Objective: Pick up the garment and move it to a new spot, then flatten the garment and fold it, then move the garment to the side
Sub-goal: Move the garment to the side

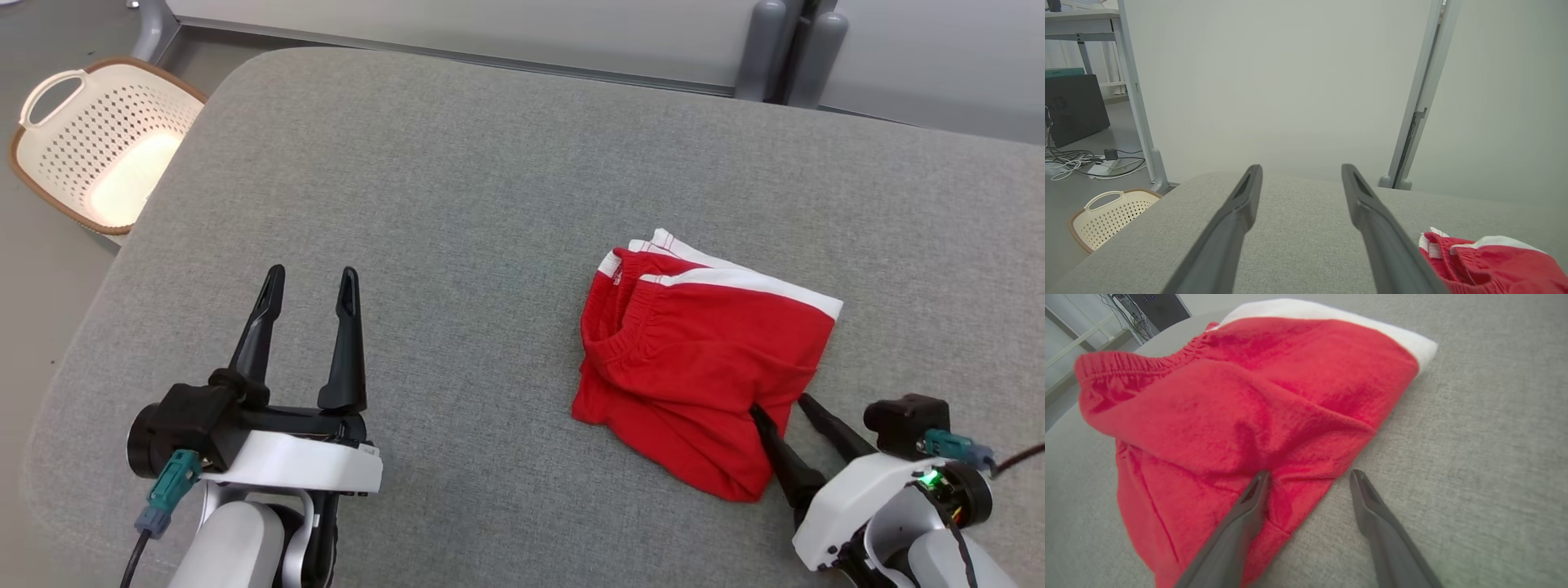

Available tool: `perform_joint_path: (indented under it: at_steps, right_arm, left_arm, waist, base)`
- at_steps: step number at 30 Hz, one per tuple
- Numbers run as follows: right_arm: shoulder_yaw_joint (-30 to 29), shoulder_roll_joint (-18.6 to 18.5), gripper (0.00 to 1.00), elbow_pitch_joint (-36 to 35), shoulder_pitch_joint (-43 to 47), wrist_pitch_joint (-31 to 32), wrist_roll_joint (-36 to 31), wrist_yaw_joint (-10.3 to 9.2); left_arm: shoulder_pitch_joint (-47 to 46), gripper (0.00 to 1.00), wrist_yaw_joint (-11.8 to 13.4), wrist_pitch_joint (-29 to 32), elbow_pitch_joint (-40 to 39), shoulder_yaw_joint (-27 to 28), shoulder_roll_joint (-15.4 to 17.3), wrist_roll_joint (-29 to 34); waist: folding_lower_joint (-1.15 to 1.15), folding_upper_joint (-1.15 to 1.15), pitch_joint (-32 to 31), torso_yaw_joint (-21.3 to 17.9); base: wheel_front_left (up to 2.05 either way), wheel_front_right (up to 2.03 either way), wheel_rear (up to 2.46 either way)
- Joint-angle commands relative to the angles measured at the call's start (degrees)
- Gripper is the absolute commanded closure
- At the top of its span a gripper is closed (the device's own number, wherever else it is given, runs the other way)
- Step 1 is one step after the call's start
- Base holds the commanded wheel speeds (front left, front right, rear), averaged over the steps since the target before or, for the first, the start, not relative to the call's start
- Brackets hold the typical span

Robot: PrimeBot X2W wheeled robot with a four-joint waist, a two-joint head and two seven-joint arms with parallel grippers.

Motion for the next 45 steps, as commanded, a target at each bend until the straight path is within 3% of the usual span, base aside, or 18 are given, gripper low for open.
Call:
perform_joint_path:
  at_steps: [1, 2, 3, 15, 24, 31, 36, 39, 45]
  right_arm:
    - [0.89, -0.31, 0.53, 1.28, -0.04, 2.02, 0.66, -0.01]
    - [1.12, -0.41, 0.64, 1.48, -0.33, 2.55, 0.96, -0.01]
    - [1.16, -0.35, 1.00, 1.63, -0.58, 3.28, 1.55, -0.01]
    - [1.46, -3.76, 1.00, -3.64, -2.14, 3.10, 0.71, -0.06]
    - [-1.49, -6.37, 1.00, -8.31, 2.15, 4.10, -0.08, -0.06]
    - [-0.97, -8.94, 1.00, -9.60, 0.63, 4.48, -0.40, -0.06]
    - [1.25, -14.05, 1.00, -8.71, -5.30, 4.00, 0.22, -0.06]
    - [1.69, -16.41, 1.00, -7.86, -8.74, 3.21, 0.88, -0.06]
    - [-1.68, -25.77, 1.00, -2.46, -17.39, 1.12, 4.38, -0.06]
  left_arm:
    - [-0.76, 0.00, -0.12, -0.25, 0.10, 0.46, 0.09, 0.51]
    - [-0.73, 0.00, -0.26, -0.24, 0.17, 0.55, -0.03, 0.63]
    - [-0.79, 0.00, -0.43, -0.25, 0.12, 0.71, -0.19, 0.85]
    - [-1.36, 0.00, -2.50, -0.28, -0.22, 1.29, -0.98, 3.92]
    - [-1.23, 0.00, -3.09, 0.05, -0.86, 0.58, 0.08, 5.16]
    - [-2.51, 0.00, -3.01, 1.44, -2.26, 0.18, 1.38, 5.86]
    - [-3.62, 0.00, -2.84, 2.94, -4.09, -0.09, 2.35, 6.48]
    - [-4.37, 0.00, -3.02, 3.45, -4.73, -0.24, 2.73, 6.59]
    - [-7.94, 0.00, -3.70, 4.80, -6.91, -1.18, 3.60, 7.85]
  waist:
    - [0.00, 0.00, 0.04, -0.38]
    - [0.00, 0.00, 0.12, -0.58]
    - [0.00, 0.00, 0.17, -0.80]
    - [0.00, 0.00, 0.33, -5.93]
    - [0.00, 0.00, -0.01, -16.63]
    - [0.00, 0.00, 1.52, -24.71]
    - [0.00, 0.00, 4.24, -29.09]
    - [0.00, 0.00, 5.37, -30.04]
    - [0.00, 0.00, 10.90, -30.41]
  base:
    - [0.00, 0.00, 0.00]
    - [0.00, 0.00, 0.00]
    - [0.00, 0.00, 0.00]
    - [0.00, 0.00, 0.00]
    - [0.00, 0.00, 0.00]
    - [0.00, 0.00, 0.00]
    - [0.00, 0.00, 0.00]
    - [0.00, 0.00, 0.00]
    - [0.00, 0.00, 0.00]
